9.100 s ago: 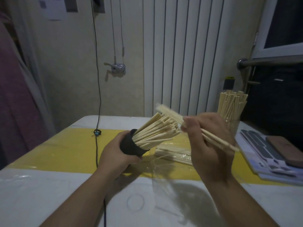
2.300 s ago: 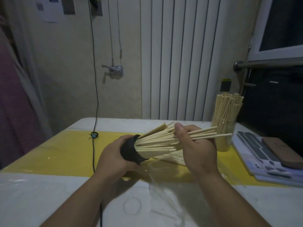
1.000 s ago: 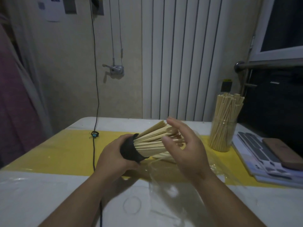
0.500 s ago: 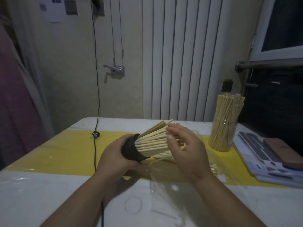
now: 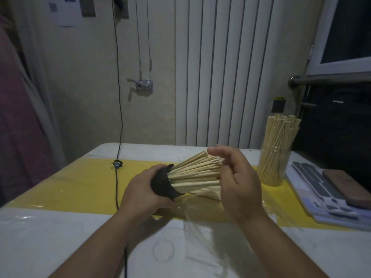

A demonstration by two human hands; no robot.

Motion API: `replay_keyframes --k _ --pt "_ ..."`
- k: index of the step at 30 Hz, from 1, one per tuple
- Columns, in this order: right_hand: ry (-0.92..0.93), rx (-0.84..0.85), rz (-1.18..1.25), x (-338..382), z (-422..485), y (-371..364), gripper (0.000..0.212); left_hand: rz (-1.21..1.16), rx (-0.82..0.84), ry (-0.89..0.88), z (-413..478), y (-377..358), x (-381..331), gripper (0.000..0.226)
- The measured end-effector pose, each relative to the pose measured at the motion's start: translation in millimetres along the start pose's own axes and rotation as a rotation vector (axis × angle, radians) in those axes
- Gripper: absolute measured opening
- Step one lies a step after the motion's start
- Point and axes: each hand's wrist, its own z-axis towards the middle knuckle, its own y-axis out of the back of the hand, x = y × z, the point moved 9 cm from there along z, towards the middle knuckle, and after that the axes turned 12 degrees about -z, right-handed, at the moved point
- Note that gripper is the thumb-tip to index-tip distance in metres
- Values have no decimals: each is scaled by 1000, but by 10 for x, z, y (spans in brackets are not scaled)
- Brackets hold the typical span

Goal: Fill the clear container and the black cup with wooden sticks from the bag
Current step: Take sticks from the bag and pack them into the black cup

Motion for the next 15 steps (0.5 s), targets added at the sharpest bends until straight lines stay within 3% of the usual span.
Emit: replay_keyframes --k 3,5,11,15 --pt "79 177 -199 2 -39 -269 39 22 16 -14 -4 -28 -32 84" --pt "83 191 -238 -22 -49 -307 39 24 23 -15 -12 -35 -37 82" --pt "-5 -5 -37 -51 18 14 27 -43 -20 21 -3 29 36 82" --pt "-97 -73 -105 -180 70 197 18 -147 -51 79 -9 68 116 79"
